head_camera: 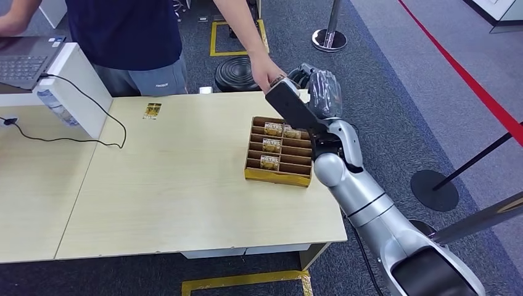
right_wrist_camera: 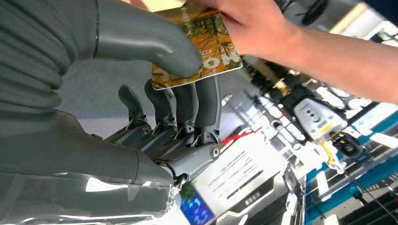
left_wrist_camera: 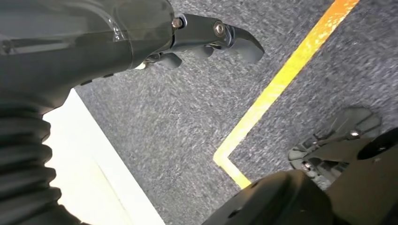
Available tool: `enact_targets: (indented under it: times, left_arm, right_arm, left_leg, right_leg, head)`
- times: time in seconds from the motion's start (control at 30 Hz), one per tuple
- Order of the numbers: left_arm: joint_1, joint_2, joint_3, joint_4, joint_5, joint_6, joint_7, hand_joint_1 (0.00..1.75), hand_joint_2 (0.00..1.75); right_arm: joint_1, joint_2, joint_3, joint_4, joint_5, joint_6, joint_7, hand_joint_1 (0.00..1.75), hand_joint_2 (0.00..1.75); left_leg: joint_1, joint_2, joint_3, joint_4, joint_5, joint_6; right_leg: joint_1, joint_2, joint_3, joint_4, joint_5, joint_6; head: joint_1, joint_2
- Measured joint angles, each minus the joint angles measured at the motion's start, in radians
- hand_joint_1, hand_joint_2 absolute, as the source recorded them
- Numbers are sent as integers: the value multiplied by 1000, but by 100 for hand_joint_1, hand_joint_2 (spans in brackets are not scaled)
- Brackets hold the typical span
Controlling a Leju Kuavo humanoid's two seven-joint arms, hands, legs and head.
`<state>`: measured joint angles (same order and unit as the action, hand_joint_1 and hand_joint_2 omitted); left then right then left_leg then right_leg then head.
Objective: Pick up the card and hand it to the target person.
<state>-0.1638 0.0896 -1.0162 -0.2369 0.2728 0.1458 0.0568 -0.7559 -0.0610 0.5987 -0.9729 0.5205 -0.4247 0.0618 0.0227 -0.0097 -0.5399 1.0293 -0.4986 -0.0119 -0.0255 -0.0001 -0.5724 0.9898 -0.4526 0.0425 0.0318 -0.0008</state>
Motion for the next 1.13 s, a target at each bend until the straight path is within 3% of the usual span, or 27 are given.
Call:
enact_targets:
  times: [0.1, 0.13, 0.2, 0.27, 0.33, 0.4, 0.47, 0.83, 1.13]
  left_arm:
    - [-6, 0, 6, 0, -9, 1, -1, 0, 175]
    - [-9, -1, 7, -1, -16, 4, 2, 0, 175]
    - [-13, -2, 10, -1, -29, 18, 12, 0, 87]
    - [-13, -3, 12, -1, -36, 40, 18, 0, 0]
    - [-7, -3, 12, -1, -35, 53, 20, 0, 0]
    - [-1, -2, 13, -1, -32, 46, 24, 0, 0]
    - [4, -1, 13, -1, -31, 35, 28, 0, 0]
    - [30, 3, 14, -1, -14, 22, 27, 0, 0]
    - [36, 6, 18, -1, 3, 22, 23, 0, 0]
  right_arm:
    - [1, -1, -7, -49, -67, 13, -21, 175, 175]
    - [1, -1, -8, -60, -82, 15, -28, 175, 175]
    - [1, -1, -8, -77, -104, 16, -38, 163, 175]
    - [2, -1, -7, -91, -119, 16, -43, 137, 175]
    - [5, -1, -7, -103, -129, 16, -44, 93, 175]
    - [10, -1, -7, -114, -137, 17, -44, 31, 175]
    - [13, -1, -7, -123, -144, 17, -45, 0, 175]
    - [62, -30, -30, -173, -283, 73, -39, 0, 175]
    - [231, -119, -92, -240, -556, 281, -87, 0, 175]
  left_leg:
    - [0, 0, 0, 0, 0, 0]
    - [0, 0, 0, 0, 0, 0]
    - [0, 0, 0, 0, 0, 0]
    - [0, 0, 0, 0, 0, 0]
    - [0, 1, 0, 0, 0, 0]
    - [0, 1, 0, 0, 0, 0]
    - [0, 1, 0, 0, 0, 0]
    - [0, 1, 0, 0, 0, 0]
    - [0, 1, 0, 0, 0, 0]
  right_leg:
    - [0, 0, 0, 0, 0, 0]
    - [0, 0, 0, 0, 0, 0]
    - [0, 0, 0, 0, 0, 0]
    - [0, 0, 0, 0, 0, 0]
    - [0, 1, 0, 0, 0, 0]
    - [0, 0, -1, 0, 0, 0]
    - [0, 0, -1, 0, 0, 0]
    - [0, 0, -1, 0, 0, 0]
    - [0, 0, -1, -1, 0, 0]
  head:
    - [0, 0]
    - [0, 0]
    - [0, 0]
    - [0, 0]
    - [0, 0]
    - [0, 0]
    - [0, 0]
    - [0, 0]
    - [0, 0]
